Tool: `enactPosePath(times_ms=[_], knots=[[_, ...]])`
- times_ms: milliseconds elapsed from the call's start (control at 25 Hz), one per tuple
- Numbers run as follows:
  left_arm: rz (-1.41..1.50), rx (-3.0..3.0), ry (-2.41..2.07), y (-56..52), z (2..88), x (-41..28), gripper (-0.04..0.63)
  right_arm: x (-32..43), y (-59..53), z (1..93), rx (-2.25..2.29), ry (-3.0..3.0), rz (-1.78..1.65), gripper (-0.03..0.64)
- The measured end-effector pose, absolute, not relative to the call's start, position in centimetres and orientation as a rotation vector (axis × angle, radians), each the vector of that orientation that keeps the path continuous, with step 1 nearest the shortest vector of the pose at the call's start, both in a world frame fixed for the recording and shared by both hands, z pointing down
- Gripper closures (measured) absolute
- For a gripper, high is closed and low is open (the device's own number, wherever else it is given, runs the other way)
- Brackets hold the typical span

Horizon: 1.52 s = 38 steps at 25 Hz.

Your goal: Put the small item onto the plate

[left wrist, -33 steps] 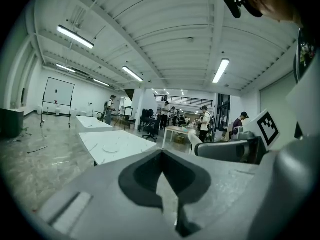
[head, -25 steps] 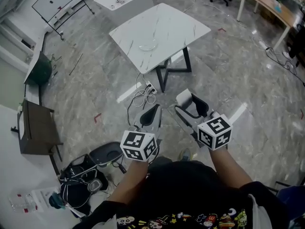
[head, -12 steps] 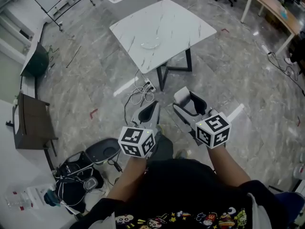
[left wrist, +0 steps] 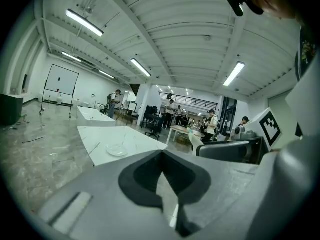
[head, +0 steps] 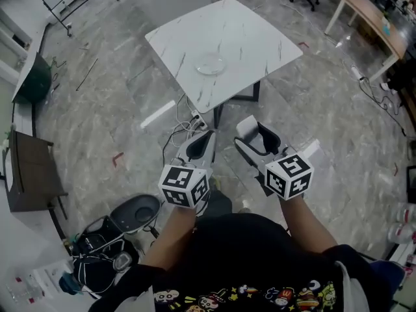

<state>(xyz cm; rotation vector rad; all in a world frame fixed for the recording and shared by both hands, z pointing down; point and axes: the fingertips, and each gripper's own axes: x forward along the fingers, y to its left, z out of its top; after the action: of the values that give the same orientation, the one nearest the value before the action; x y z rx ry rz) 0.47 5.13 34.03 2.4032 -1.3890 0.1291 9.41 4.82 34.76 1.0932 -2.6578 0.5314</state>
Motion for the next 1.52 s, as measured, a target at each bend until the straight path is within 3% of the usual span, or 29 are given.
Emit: enactPosePath(times_ms=[360,960,1520], knots=[[0.141,2.431,-1.316,-1.9,34.5,-4.5,0.595,3.9,-1.2,35.1,1.148,-2.620,0.549,0.288],[0.192,2.437,-1.258,-8.5,35.7,-3.7,0.595,3.5,-7.3,36.4,1.155,-2.606,0.585,0.288],[0.271,2.267,-1.384,-22.7,40.0,-4.8,0.595,2.3,-21.8,41.0,0.934,-2.598,0.639,0.288]])
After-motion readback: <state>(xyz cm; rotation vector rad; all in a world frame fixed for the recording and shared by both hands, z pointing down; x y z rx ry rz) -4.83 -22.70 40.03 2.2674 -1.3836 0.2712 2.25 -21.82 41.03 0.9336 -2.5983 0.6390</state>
